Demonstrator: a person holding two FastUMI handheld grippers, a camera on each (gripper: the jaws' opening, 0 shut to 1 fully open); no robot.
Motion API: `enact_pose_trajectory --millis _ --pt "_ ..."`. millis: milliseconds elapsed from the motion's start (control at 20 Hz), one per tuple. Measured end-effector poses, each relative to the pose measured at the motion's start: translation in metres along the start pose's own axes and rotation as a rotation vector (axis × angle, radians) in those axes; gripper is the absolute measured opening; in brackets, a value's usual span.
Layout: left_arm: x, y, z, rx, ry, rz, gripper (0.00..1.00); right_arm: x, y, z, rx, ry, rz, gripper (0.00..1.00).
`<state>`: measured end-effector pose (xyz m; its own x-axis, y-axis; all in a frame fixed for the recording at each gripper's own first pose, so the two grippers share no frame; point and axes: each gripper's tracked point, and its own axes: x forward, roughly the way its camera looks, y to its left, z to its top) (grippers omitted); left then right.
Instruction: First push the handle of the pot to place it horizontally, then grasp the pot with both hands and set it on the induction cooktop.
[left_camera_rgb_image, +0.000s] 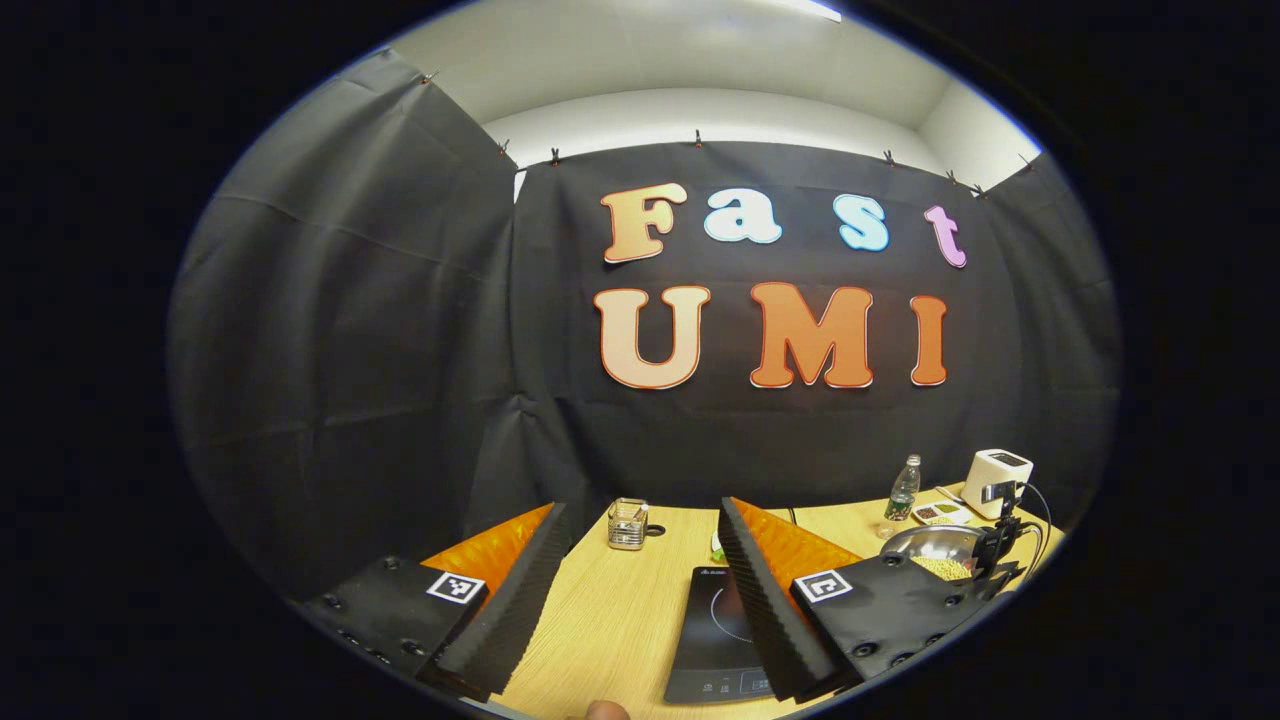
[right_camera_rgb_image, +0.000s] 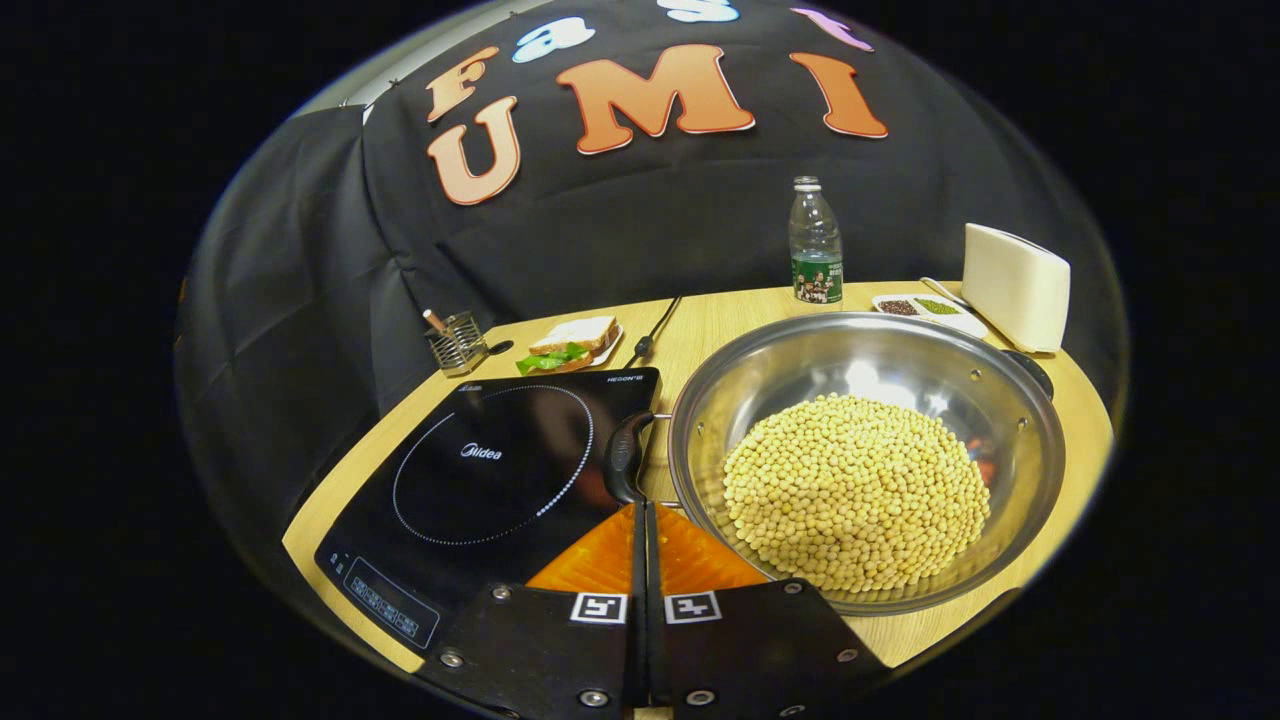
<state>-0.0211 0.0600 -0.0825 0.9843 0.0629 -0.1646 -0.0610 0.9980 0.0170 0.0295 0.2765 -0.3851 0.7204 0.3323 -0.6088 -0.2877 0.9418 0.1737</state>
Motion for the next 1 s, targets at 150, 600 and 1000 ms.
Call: enact_pose_trajectory --millis 150,600,1000 --pt "-0.001 -0.002 -0.003 0.001 0.002 -0.002 0.97 0.003 -0.009 0.005 0.013 -0.012 -0.026 0.00" --pt "0.020 -0.093 -0.041 -0.038 0.073 -0.137 0.97 -0.038 -0.026 0.044 0.064 -0.092 0.022 0.00" --pt "0.046 -0.254 -0.093 -0.104 0.194 -0.369 0.97 -0.110 -0.165 0.127 0.077 -0.267 -0.163 0.00"
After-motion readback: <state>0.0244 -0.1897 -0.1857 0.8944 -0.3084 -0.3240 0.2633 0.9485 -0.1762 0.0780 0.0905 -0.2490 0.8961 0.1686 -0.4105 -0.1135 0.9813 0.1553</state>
